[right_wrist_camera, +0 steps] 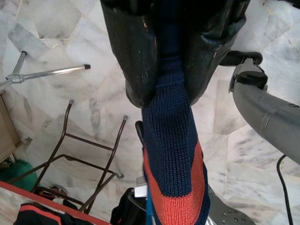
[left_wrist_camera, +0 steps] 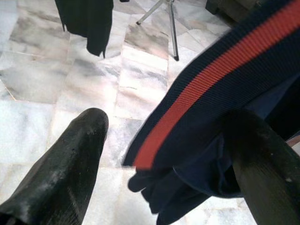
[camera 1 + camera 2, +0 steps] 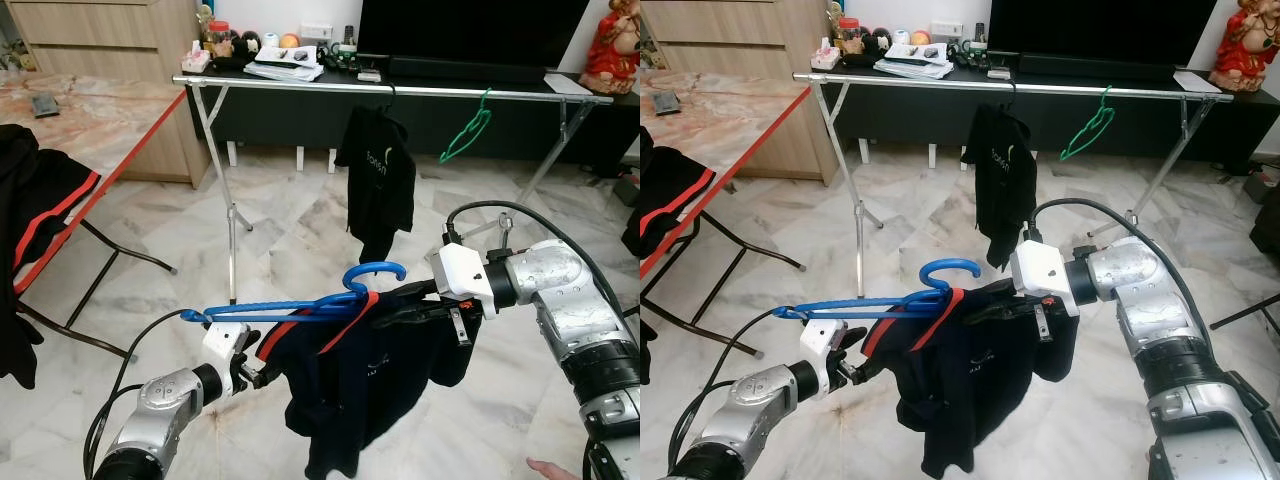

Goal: Hang hanger

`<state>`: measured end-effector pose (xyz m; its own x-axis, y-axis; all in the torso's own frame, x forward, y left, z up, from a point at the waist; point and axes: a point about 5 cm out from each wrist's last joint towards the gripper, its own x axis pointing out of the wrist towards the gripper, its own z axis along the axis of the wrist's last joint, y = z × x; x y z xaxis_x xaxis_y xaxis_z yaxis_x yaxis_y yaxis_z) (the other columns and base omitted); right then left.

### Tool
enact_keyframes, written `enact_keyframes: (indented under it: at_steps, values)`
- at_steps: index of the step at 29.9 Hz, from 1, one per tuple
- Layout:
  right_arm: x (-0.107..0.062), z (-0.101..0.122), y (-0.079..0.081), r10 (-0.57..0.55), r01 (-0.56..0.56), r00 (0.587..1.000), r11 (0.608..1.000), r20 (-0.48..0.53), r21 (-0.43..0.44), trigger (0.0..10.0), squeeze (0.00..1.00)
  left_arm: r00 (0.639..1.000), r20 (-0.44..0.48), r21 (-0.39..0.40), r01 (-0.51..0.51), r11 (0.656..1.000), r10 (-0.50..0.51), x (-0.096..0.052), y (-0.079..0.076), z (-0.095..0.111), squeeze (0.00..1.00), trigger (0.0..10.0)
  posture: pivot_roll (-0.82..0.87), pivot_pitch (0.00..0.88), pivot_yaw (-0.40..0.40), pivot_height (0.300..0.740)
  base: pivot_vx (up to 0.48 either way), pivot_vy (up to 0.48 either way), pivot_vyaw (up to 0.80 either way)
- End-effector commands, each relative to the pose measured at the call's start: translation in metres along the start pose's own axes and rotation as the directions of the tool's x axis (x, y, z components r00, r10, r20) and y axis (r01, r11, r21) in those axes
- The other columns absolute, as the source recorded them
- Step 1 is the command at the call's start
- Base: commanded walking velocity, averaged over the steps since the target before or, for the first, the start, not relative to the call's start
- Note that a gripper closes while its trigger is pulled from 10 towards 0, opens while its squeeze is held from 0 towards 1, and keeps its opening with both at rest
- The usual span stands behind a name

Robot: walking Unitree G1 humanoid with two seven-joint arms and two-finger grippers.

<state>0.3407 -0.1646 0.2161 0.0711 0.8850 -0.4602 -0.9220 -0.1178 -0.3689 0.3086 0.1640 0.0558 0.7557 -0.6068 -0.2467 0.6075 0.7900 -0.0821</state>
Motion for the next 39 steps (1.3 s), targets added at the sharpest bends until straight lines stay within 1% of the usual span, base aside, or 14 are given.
enact_keyframes:
  at_steps: [1, 2, 3, 4, 5, 6, 8, 9, 10, 11, 13, 14, 39]
  values:
    - [-0.002, 0.007, -0.001, 0.014, -0.015, 1.000, 0.999, -0.004, -0.042, 0.0, 0.00, 0.999, 0.027, -0.004, 0.033, 0.999, -0.033, 0.001, -0.002, 0.004, 0.00, 9.1, -0.05, 0.062, -0.042, 0.740, 0.000, 0.000, 0.00]
    - [-0.002, 0.008, -0.001, 0.014, -0.014, 1.000, 0.999, -0.004, -0.043, 0.0, 0.00, 0.998, 0.028, -0.011, 0.050, 0.999, -0.050, 0.001, -0.003, 0.004, 0.00, 5.7, -0.05, 0.061, -0.042, 0.740, 0.000, 0.000, 0.00]
    - [-0.002, 0.008, -0.001, 0.012, -0.012, 1.000, 0.999, -0.003, -0.044, 0.0, 0.00, 0.997, 0.026, -0.017, 0.067, 0.998, -0.066, 0.001, -0.005, 0.003, 0.00, 4.9, -0.05, 0.061, -0.042, 0.740, 0.000, 0.000, 0.00]
    - [-0.002, 0.008, -0.001, 0.012, -0.012, 1.000, 0.999, -0.003, -0.044, 0.0, 0.00, 0.997, 0.026, -0.017, 0.067, 0.998, -0.066, 0.001, -0.005, 0.003, 0.00, 4.9, -0.05, 0.061, -0.042, 0.740, 0.000, 0.000, 0.00]
    - [-0.002, 0.009, -0.002, 0.009, -0.009, 1.000, 0.999, -0.002, -0.046, 0.0, 0.00, 0.994, 0.014, -0.010, 0.105, 0.994, -0.105, 0.001, -0.008, 0.002, 0.00, 3.1, -0.05, 0.059, -0.043, 0.740, 0.000, 0.000, 0.00]
    - [-0.001, 0.010, -0.003, 0.007, -0.007, 1.000, 0.999, -0.001, -0.047, 0.0, 0.00, 0.991, 0.008, -0.010, 0.130, 0.991, -0.130, 0.001, -0.010, 0.001, 0.00, 2.2, -0.05, 0.057, -0.043, 0.740, 0.000, 0.000, 0.00]
    - [-0.001, 0.011, -0.004, 0.004, -0.004, 1.000, 0.999, 0.002, -0.050, 0.0, 0.00, 0.986, 0.009, -0.017, 0.168, 0.986, -0.168, 0.002, -0.014, 0.000, 0.00, 2.4, -0.05, 0.056, -0.044, 0.740, 0.000, 0.000, 0.00]
    - [0.000, 0.011, -0.004, 0.004, -0.004, 1.000, 0.999, 0.003, -0.052, 0.0, 0.00, 0.984, 0.014, -0.020, 0.178, 0.984, -0.178, 0.002, -0.015, 0.001, 0.00, 2.9, -0.05, 0.055, -0.044, 0.740, 0.000, 0.000, 0.00]
    - [0.000, 0.012, -0.005, 0.002, -0.002, 1.000, 0.999, 0.004, -0.053, 0.0, 0.00, 0.981, 0.018, -0.027, 0.196, 0.980, -0.195, 0.003, -0.017, 0.001, 0.00, 2.7, -0.05, 0.055, -0.046, 0.740, 0.000, 0.000, 0.00]
    - [0.000, 0.012, -0.005, 0.001, -0.001, 1.000, 0.999, 0.004, -0.054, 0.0, 0.00, 0.980, 0.019, -0.027, 0.199, 0.980, -0.199, 0.003, -0.017, 0.001, 0.00, 0.4, -0.05, 0.055, -0.047, 0.740, 0.000, 0.000, 0.00]
    - [0.000, 0.012, -0.005, 0.001, 0.000, 1.000, 0.999, 0.004, -0.054, 0.0, 0.00, 0.980, 0.020, -0.026, 0.201, 0.979, -0.200, 0.004, -0.018, 0.001, 0.00, 0.4, -0.05, 0.057, -0.048, 0.740, 0.000, 0.000, 0.00]
    - [-0.001, 0.012, -0.005, 0.000, 0.000, 1.000, 0.999, 0.004, -0.054, 0.0, 0.00, 0.979, 0.022, -0.025, 0.203, 0.979, -0.202, 0.004, -0.018, 0.002, 0.00, 0.0, -0.05, 0.058, -0.049, 0.740, 0.000, 0.000, 0.00]
    - [-0.001, 0.009, -0.011, -0.043, 0.043, 0.999, 0.999, -0.009, -0.033, 0.0, 0.00, 0.975, 0.030, -0.036, 0.221, 0.975, -0.220, -0.002, -0.017, 0.001, 0.00, 0.0, -0.05, 0.068, -0.054, 0.740, 0.000, 0.000, 0.00]
